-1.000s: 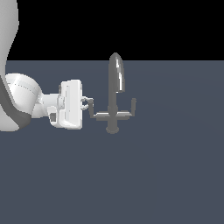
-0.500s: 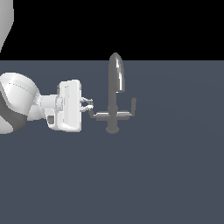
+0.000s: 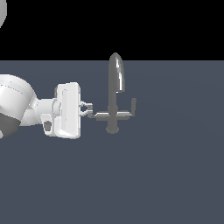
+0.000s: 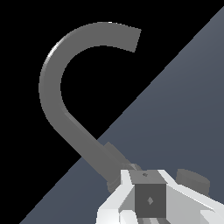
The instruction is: Turn on the faucet by rotating a designated handle.
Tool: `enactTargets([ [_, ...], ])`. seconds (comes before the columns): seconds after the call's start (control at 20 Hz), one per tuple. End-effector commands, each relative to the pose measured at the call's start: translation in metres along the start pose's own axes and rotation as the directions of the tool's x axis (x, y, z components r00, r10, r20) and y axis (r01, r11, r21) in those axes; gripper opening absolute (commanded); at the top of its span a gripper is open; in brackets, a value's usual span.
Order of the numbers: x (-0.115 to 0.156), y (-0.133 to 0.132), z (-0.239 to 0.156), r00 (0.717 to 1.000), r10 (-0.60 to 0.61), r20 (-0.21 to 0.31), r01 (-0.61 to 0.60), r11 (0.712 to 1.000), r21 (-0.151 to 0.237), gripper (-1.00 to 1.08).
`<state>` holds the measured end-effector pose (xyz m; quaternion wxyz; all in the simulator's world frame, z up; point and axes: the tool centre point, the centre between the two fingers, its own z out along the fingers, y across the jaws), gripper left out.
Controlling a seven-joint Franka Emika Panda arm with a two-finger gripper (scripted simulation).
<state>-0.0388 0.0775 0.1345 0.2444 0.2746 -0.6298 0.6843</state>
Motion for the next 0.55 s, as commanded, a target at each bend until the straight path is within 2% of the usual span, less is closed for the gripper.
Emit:
enactTargets([
  [0.0,0.000,0.000,0.000,1.000,-0.001,0.001,0.001,1.000,0.000,-1.00],
  [0.45,-0.016,0.062,-0.003,1.000,-0.025,-0.008,0.025,1.000,0.002,-1.00],
  [0.5,-0.016,0.062,-0.003,1.000,-0.025,-0.008,0.025,1.000,0.002,-1.00],
])
